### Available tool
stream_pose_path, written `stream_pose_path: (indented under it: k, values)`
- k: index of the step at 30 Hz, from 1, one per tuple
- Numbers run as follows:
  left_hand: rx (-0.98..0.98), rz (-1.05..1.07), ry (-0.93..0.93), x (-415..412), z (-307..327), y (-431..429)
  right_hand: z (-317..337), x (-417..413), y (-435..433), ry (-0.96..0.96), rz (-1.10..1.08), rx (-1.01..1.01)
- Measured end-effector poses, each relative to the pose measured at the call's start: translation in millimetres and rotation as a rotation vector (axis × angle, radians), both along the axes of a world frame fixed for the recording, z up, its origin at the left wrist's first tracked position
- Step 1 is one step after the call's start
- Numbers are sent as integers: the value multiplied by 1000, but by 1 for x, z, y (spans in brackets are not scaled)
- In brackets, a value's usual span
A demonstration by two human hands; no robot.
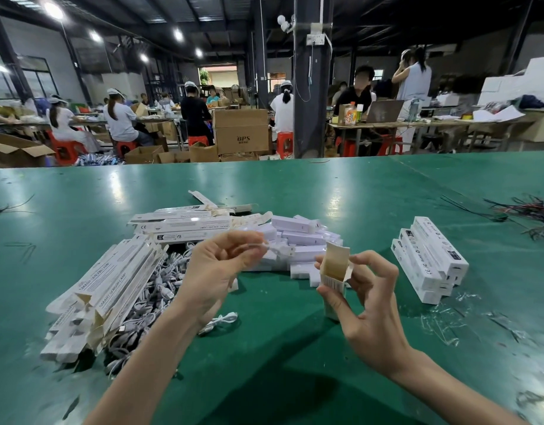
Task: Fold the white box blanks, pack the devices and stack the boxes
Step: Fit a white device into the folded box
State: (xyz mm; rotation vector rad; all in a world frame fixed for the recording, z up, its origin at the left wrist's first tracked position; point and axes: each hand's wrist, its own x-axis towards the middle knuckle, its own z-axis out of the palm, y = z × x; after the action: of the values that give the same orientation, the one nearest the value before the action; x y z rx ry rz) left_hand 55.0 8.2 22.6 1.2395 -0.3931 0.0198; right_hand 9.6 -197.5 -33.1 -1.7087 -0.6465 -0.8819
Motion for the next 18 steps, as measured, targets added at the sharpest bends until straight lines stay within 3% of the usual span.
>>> stream_pose_path:
  k: [3, 7, 12, 18]
  values:
    - [-26, -131, -21, -13, 6, -4, 5, -3, 1, 39, 49, 31]
    - [57, -170, -3, -18, -4, -21, 9, -6, 1, 92, 88, 72]
    - [-9, -174, 44, -13, -4, -16, 11, -6, 0, 91, 54, 52]
    - [-62, -93, -183, -26, 11, -19, 8, -3, 2, -15, -12, -83]
